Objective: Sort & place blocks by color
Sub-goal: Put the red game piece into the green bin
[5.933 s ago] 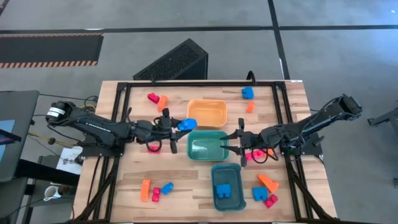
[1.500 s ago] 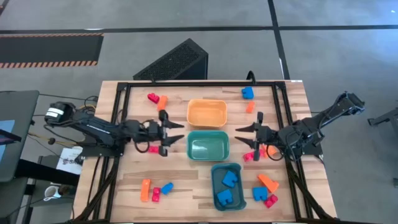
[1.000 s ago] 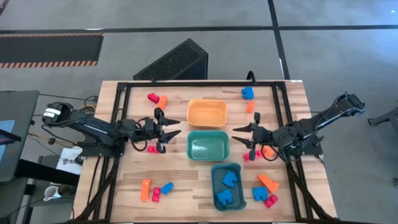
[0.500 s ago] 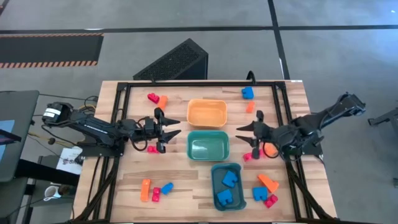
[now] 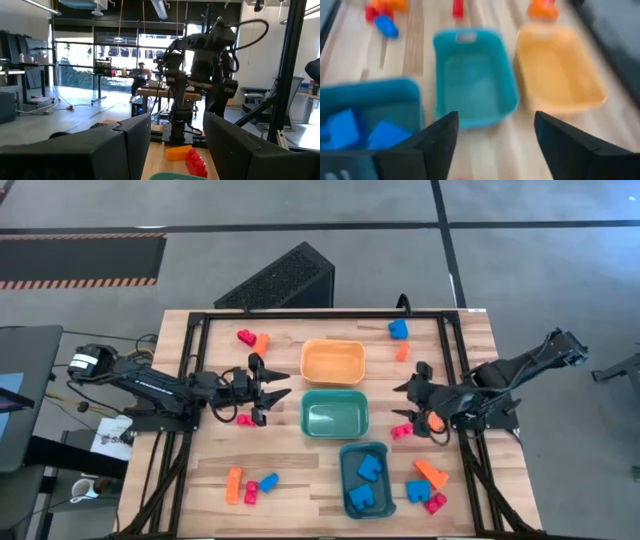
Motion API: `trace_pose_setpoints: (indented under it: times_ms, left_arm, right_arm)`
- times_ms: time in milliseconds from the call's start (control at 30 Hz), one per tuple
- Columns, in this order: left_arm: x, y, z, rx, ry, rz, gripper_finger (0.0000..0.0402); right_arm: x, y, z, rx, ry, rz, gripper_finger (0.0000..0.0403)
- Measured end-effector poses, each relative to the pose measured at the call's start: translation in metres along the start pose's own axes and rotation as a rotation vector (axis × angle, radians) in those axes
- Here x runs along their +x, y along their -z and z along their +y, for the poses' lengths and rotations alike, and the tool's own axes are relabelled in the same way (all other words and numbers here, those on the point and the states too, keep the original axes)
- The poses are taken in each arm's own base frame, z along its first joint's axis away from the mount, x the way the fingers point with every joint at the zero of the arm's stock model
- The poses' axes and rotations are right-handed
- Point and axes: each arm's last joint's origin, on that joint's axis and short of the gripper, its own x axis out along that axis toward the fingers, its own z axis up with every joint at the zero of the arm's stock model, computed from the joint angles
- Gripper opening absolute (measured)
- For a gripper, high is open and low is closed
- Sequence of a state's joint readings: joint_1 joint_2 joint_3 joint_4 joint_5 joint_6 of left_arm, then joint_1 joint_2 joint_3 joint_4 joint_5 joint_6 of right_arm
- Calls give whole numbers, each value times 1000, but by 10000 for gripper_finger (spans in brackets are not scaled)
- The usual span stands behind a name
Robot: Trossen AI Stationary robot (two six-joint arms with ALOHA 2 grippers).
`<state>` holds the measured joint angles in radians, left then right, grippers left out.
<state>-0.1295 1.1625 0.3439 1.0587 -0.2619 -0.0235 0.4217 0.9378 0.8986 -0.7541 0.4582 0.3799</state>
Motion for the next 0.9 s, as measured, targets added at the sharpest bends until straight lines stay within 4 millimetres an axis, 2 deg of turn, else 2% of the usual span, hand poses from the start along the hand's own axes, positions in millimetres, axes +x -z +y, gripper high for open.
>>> trace_pose_setpoints:
  times_ms: [200, 533, 700, 800, 900]
  left_arm:
    - [0, 1, 0, -5, 0, 5, 171]
    - [0, 1, 0, -16, 0, 6, 171]
    - [0, 1, 0, -23, 1, 10, 171]
    - [0, 1, 0, -22, 1, 15, 171]
    - [0, 2, 0, -32, 11, 18, 171]
  right_arm:
    - [12, 13, 5, 6, -42, 198, 323]
    - [45, 33, 25, -86, -19, 491, 325]
    - [63, 44, 29, -125, 36, 640, 325]
    - [68, 49, 29, -165, 65, 697, 325]
    - [67, 55, 23, -138, 56, 660, 325]
